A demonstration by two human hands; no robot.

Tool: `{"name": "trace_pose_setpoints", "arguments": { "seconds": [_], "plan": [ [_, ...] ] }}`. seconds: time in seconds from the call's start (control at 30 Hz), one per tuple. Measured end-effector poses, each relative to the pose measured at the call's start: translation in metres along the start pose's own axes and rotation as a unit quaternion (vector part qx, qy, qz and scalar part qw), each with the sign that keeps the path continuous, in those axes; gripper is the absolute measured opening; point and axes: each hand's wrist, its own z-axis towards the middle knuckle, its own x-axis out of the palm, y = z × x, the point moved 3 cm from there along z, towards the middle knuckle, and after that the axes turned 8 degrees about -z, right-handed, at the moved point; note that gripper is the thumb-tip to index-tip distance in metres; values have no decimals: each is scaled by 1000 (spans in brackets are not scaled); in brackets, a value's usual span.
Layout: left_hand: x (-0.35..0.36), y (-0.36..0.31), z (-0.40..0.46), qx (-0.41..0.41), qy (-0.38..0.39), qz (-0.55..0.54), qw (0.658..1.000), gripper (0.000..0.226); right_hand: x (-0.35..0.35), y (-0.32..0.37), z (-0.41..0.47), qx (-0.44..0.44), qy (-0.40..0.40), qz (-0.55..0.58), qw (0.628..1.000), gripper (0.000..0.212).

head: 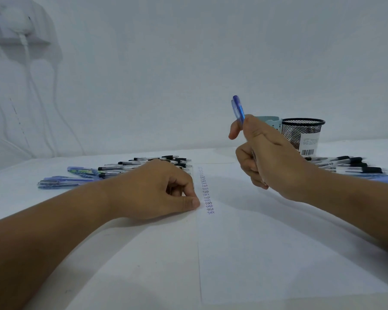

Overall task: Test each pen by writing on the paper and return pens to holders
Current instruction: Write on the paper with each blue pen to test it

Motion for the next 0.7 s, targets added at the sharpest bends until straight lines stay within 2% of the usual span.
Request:
{"name": "trace_pose_setpoints", "arguments": {
  "seconds": [0.13, 0.27, 0.4, 0.53, 0.63, 0.7],
  "plan": [
    [0, 0, 0, 4, -1, 5, 1000, 12, 0, 1, 1, -17, 8, 7, 1000, 23],
    [1, -1, 0, 11, -13, 14, 1000, 12, -2, -2, 3, -34, 12, -18, 999, 27],
    [3, -6, 1, 47, -94, 21, 994, 16, -5, -1, 3, -56, 31, -129, 990, 26],
    [11, -16, 1, 83, -170, -3, 982, 14, -16, 5, 8, -52, 65, -283, 955, 15],
    [17, -20, -1, 86, -158, 15, 984, 14, -44, 11, 16, -29, 96, -370, 924, 7],
    [19, -20, -2, 95, -150, 35, 983, 13, -69, 13, 21, -13, 101, -434, 895, 11]
  ]
}}
